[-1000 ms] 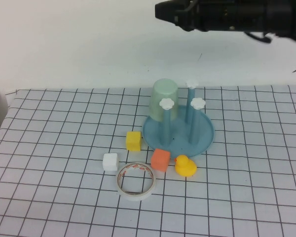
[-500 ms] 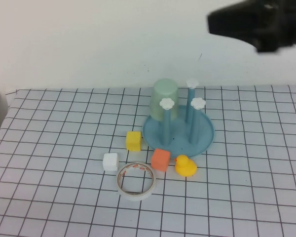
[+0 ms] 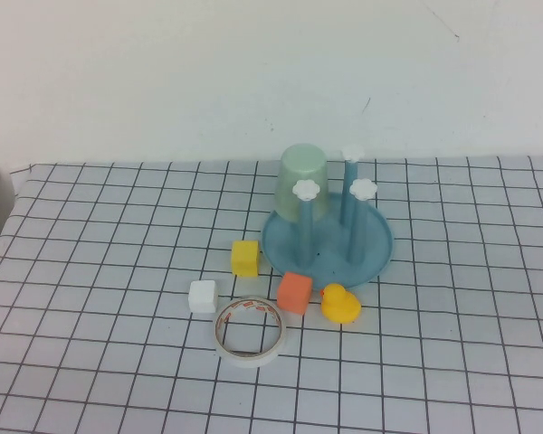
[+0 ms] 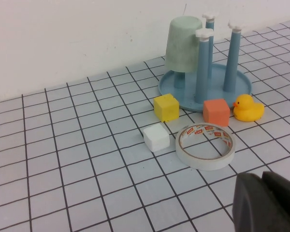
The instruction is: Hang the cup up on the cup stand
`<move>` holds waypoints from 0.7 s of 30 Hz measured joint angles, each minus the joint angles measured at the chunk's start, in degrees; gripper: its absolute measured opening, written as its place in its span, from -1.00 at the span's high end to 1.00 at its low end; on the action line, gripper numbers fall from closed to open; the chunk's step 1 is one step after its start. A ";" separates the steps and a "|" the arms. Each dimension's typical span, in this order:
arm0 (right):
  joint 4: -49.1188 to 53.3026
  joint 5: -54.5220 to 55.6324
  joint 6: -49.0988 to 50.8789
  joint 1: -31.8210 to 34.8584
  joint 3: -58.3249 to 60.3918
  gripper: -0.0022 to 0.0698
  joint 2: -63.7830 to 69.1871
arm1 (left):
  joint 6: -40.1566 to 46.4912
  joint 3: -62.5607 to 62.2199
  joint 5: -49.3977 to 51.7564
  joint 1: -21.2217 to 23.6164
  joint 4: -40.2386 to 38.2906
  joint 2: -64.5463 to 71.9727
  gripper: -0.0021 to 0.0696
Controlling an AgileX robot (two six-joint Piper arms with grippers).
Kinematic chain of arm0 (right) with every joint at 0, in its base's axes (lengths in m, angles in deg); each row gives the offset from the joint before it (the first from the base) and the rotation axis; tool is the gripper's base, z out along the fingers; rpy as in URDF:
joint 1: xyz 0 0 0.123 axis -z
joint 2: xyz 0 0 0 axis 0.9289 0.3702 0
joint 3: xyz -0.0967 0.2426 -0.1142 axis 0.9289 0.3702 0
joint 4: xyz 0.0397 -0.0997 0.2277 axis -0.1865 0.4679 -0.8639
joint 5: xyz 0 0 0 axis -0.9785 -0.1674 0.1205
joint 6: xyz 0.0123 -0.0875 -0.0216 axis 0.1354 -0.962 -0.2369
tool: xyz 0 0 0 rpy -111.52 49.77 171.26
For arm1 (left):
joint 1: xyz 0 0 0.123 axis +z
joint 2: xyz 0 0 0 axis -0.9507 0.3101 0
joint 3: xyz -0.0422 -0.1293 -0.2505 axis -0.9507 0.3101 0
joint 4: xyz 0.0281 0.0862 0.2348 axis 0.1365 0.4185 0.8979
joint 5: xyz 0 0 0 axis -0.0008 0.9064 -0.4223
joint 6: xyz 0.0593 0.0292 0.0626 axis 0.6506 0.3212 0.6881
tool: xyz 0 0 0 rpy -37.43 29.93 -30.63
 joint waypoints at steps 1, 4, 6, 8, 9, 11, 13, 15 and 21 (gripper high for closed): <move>0.04 0.00 0.00 0.00 1.57 0.92 -2.69 | 0.00 0.00 0.00 0.00 0.00 0.00 0.94; 0.14 -0.23 0.00 0.00 5.35 0.92 -9.39 | -0.12 0.00 0.00 0.00 0.00 0.00 0.94; 1.04 -0.48 0.00 0.00 6.90 0.92 -13.46 | -0.12 0.00 0.00 0.00 0.00 0.00 0.94; 3.75 -0.85 0.12 0.00 8.62 0.92 -17.13 | -0.12 0.00 0.00 0.00 0.00 0.00 0.94; 4.98 -0.85 0.12 0.00 9.45 0.92 -18.42 | -0.12 0.00 0.00 0.00 0.00 0.00 0.95; 7.74 2.06 0.09 0.00 11.87 0.92 -21.33 | -0.12 0.00 0.00 0.00 0.00 0.00 0.95; 10.82 8.93 -1.34 0.00 14.58 0.92 -23.73 | -0.12 0.00 0.00 0.00 0.00 0.00 0.95; 14.02 15.59 -2.33 0.00 17.14 0.92 -25.87 | -0.12 0.00 0.00 0.00 0.00 0.00 0.95; 17.57 31.23 -3.00 0.00 26.60 0.92 -29.65 | -0.12 0.00 0.00 0.00 0.00 0.00 0.95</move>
